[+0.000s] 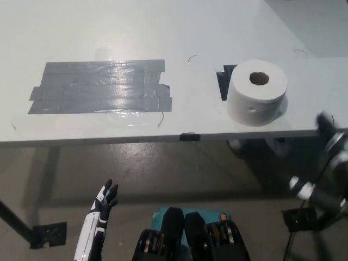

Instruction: A toilet paper roll is kept on the black spot on the desk infront of the robot and the robot inserts its right thumb into the hole in the centre to grab the roll. Then it passes the roll to a person.

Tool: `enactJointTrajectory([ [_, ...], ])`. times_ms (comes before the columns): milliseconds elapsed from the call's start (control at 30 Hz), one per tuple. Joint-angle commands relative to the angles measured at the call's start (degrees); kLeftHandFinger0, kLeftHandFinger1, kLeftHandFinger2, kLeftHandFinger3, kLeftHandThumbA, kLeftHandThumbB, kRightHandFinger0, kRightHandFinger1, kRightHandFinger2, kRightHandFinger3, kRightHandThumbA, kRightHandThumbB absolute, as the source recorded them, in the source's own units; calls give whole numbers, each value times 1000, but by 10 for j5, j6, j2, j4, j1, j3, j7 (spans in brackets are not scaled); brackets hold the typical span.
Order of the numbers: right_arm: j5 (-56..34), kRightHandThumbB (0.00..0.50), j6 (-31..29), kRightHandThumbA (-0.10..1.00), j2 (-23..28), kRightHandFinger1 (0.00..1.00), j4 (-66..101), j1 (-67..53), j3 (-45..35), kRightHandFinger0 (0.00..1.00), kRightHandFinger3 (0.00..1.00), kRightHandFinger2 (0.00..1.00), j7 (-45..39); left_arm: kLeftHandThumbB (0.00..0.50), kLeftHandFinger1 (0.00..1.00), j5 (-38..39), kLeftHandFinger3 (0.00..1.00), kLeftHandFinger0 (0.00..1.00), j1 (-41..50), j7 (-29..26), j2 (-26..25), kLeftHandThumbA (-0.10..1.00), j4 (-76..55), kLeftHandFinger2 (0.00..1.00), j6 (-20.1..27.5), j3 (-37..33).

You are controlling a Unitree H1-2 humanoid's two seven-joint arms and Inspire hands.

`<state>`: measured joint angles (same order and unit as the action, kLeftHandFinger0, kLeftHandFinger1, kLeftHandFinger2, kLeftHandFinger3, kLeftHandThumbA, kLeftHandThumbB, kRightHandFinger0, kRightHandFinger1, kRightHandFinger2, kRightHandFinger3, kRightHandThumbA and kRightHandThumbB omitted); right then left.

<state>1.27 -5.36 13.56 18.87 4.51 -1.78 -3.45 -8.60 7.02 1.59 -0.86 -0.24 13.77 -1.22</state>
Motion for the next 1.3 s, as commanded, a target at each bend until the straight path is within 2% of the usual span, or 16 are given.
enactJointTrajectory([
  [0, -22, 352, 199, 951, 110, 1000, 75, 131, -38, 1000, 1000, 1000, -51, 178, 1000, -6, 1000, 1000, -14, -16, -3, 1000, -28, 1000, 20, 4],
  [33, -18, 369, 226, 984, 142, 1000, 46, 179, -30, 1000, 1000, 1000, -73, 185, 1000, -9, 1000, 1000, -16, -19, -1, 1000, -28, 1000, 18, 6],
  [133, -11, 361, 269, 1000, 184, 1000, 4, 243, -7, 1000, 1000, 1000, -105, 191, 1000, -12, 1000, 1000, -15, -19, -1, 1000, -31, 1000, 15, 5],
  [167, -3, 384, 286, 1000, 197, 1000, -13, 269, 4, 1000, 1000, 1000, -118, 176, 1000, -10, 1000, 1000, -18, -17, -3, 1000, -33, 1000, 13, 6],
  [267, 1, 411, 321, 1000, 227, 1000, -90, 358, 39, 1000, 1000, 1000, -157, 184, 1000, -9, 1000, 1000, -21, -13, -6, 1000, -33, 1000, 11, 7],
  [333, -11, 377, 323, 954, 238, 1000, -169, 425, 64, 1000, 1000, 1000, -196, 202, 1000, -9, 1000, 1000, -23, -13, -5, 1000, -33, 1000, 7, 7],
  [400, 1, 371, 323, 926, 239, 1000, -237, 477, 89, 1000, 1000, 1000, -222, 211, 1000, -10, 1000, 1000, -24, -14, -5, 1000, -32, 1000, 7, 7],
  [567, 24, 371, 323, 855, 233, 1000, -377, 580, 150, 1000, 1000, 1000, -280, 206, 1000, -8, 1000, 1000, -29, -11, -6, 1000, -28, 1000, 9, 6],
  [633, 28, 358, 323, 860, 219, 1000, -445, 621, 176, 1000, 1000, 1000, -308, 210, 1000, -8, 1000, 1000, -29, -11, -6, 1000, -27, 1000, 11, 5],
  [767, 41, 394, 323, 874, 202, 1000, -521, 659, 209, 1000, 1000, 1000, -319, 219, 1000, -10, 1000, 1000, -22, -7, -7, 1000, -29, 1000, 7, 1],
  [800, 46, 390, 314, 905, 195, 1000, -552, 673, 220, 1000, 1000, 1000, -321, 204, 1000, -9, 1000, 1000, -22, -8, -6, 1000, -28, 1000, 12, 1],
  [833, 44, 333, 278, 935, 189, 1000, -581, 682, 229, 1000, 1000, 1000, -335, 192, 1000, -10, 1000, 1000, -18, -9, -5, 1000, -27, 1000, 18, 0],
  [933, 53, 272, 242, 968, 169, 1000, -647, 710, 256, 1000, 1000, 1000, -356, 203, 1000, -13, 1000, 1000, -17, -11, -4, 1000, -31, 1000, 15, 1],
  [1067, 74, 299, 244, 1000, 143, 1000, -709, 736, 290, 1000, 1000, 1000, -356, 208, 1000, -12, 1000, 1000, -12, -11, -3, 1000, -35, 1000, 15, 0],
  [1167, 91, 344, 254, 953, 118, 1000, -763, 761, 307, 1000, 1000, 1000, -340, 219, 1000, -8, 1000, 1000, -14, -11, -2, 1000, -40, 1000, 10, 3],
  [1267, 92, 342, 244, 925, 107, 1000, -793, 777, 313, 1000, 1000, 1000, -355, 212, 1000, -7, 1000, 1000, -14, -10, -3, 1000, -39, 1000, 12, 3],
])
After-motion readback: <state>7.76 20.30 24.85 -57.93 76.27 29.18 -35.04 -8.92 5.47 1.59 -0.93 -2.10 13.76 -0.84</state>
